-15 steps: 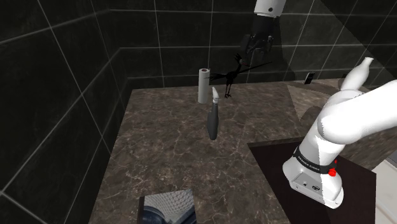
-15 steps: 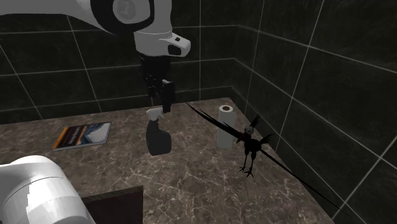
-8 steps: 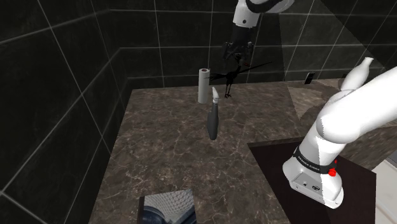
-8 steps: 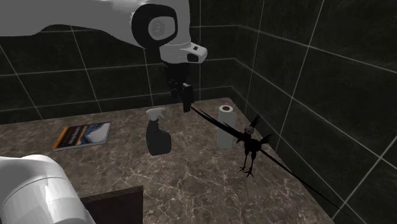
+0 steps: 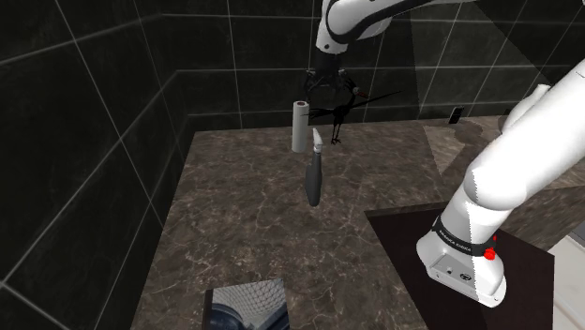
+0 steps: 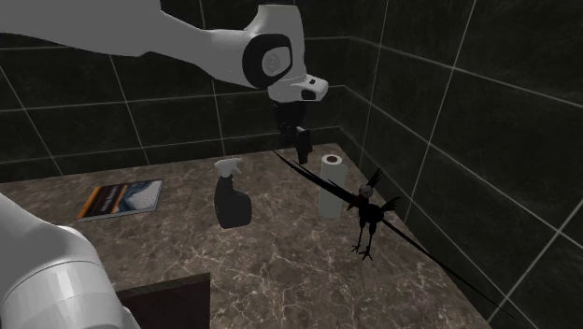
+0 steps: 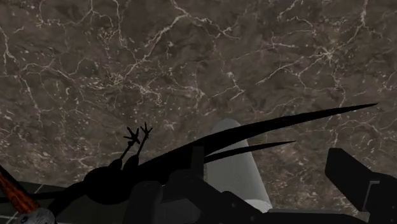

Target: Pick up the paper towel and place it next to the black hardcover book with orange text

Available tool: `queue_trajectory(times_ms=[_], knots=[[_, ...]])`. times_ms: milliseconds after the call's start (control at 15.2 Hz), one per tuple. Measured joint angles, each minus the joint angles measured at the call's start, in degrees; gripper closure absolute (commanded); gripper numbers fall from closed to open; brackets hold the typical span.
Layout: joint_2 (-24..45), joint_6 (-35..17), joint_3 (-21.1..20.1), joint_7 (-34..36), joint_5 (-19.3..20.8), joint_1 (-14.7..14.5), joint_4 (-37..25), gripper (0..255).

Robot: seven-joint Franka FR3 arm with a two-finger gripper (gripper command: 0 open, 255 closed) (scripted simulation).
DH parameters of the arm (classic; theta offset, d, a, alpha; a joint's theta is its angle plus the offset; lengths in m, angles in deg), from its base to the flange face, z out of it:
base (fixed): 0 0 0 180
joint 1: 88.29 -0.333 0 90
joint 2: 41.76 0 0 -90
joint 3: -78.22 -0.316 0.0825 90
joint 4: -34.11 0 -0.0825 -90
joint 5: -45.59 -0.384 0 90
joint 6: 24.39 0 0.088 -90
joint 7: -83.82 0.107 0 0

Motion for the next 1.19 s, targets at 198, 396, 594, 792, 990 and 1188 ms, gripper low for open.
queue_trajectory(times_ms=[198,396,594,792,990,1188], knots=[[6.03,-2.99,-0.68,3.76,2.63,0.8,-3.99,0],[12.61,-5.12,-0.88,7.54,5.62,1.35,-9.2,0],[16.53,-6.77,-0.75,9.82,7.51,1.5,-11.88,0],[18.12,-8.79,-0.58,10.21,8.03,1.63,-11.5,0],[19.57,-10.71,-0.49,10.57,8.45,1.66,-11.01,0],[19.86,-11.17,-0.42,10.55,8.52,1.72,-10.87,0]])
